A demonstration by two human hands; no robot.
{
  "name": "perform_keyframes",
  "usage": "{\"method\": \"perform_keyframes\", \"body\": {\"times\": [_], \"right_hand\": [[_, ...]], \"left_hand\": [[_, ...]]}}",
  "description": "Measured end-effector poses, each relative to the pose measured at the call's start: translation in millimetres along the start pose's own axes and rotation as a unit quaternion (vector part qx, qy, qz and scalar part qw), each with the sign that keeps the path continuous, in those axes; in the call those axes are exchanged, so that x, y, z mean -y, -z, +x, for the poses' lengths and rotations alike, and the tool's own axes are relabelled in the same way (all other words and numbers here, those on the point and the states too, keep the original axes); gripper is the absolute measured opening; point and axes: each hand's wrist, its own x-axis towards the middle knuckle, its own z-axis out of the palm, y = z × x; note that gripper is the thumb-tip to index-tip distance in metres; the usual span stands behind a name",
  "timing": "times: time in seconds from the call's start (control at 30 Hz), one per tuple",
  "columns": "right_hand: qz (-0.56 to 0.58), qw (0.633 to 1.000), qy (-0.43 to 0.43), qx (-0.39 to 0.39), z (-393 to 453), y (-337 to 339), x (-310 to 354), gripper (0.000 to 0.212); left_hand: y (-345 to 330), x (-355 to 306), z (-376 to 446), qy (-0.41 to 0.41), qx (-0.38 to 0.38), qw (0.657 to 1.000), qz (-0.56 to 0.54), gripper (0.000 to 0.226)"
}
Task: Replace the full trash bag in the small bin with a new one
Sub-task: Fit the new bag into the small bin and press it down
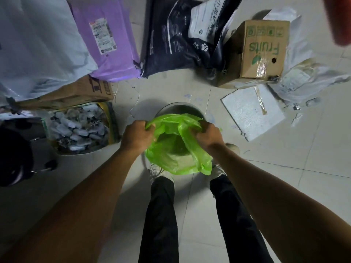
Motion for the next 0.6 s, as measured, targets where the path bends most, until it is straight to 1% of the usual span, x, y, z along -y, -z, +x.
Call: {"method": "perform_keyframes", "body": {"times": [0.07, 0.13, 0.27, 0.37, 0.43, 0.5, 0.6], "right_hand": [[-0.034, 0.998, 0.021, -0.05, 6.3, -4.4, -7.3, 0.047], [-0.045, 0.997, 0.016, -0.063, 7.8, -9.6, -14.1, 0.051], [-0.001, 0.997, -0.046, -0.054, 12.1, -24.4, -20.5, 0.049], [0.081, 0.99, -0.109, -0.025, 19.1, -40.1, -14.5, 0.043], [0.114, 0.988, -0.106, -0.012, 24.8, -52.8, -9.8, 0.042], [0.136, 0.985, -0.102, -0.002, 31.1, -63.3, -6.2, 0.043], [0.181, 0.976, -0.122, 0.021, 47.6, -72.9, -5.2, 0.046]], "left_hand": [[-4.0, 0.2, 8.9, -0.003, -0.019, 1.0, -0.006, 0.038], [-6.9, -3.7, 15.3, -0.009, -0.039, 0.998, -0.037, 0.041], [-15.2, -2.1, 26.9, -0.027, -0.075, 0.996, -0.05, 0.025], [-22.8, 2.6, 34.7, -0.026, -0.062, 0.996, -0.052, 0.029], [-29.3, 6.7, 38.2, -0.019, -0.052, 0.997, -0.049, 0.035], [-36.2, 10.2, 40.5, -0.02, -0.042, 0.998, -0.032, 0.032], [-46.0, 15.7, 47.4, -0.036, -0.036, 0.999, -0.008, 0.026]]}}
